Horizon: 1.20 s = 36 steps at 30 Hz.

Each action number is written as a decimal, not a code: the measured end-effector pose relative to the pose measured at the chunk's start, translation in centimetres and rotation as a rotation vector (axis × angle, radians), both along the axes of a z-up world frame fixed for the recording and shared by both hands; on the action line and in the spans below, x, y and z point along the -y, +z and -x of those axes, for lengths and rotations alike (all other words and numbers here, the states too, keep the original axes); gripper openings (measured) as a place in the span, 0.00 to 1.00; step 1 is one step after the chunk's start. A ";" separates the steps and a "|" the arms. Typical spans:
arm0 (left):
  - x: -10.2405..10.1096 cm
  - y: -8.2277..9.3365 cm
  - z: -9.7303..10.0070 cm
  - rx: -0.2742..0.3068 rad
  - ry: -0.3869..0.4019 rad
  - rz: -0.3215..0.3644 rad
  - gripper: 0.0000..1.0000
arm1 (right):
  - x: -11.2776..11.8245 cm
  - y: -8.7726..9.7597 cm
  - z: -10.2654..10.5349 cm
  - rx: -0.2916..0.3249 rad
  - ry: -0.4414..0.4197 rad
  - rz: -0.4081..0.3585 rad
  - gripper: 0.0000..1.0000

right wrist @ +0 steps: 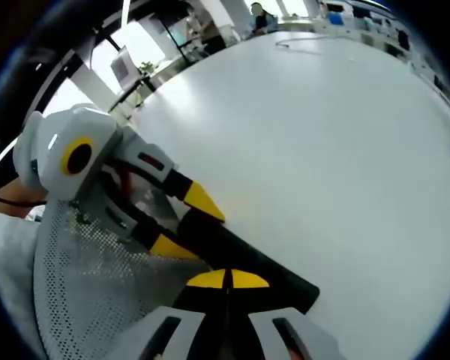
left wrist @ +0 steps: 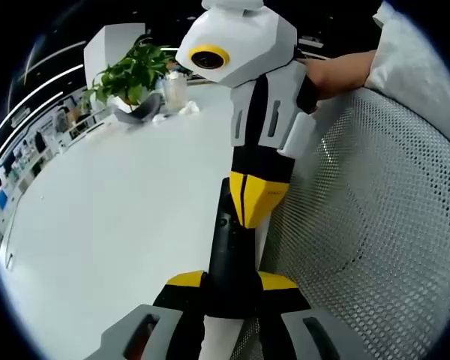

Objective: Press the specified remote control buttons in sequence, fully releasing each button before pressing the next.

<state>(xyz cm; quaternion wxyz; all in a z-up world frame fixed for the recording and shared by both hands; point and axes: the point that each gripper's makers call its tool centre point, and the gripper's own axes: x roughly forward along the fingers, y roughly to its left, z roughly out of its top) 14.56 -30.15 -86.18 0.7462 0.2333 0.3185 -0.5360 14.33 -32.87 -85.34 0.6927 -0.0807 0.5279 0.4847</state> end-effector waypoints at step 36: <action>0.0 -0.1 0.1 0.010 -0.011 -0.004 0.25 | -0.6 0.5 -1.1 -0.026 -0.082 -0.056 0.00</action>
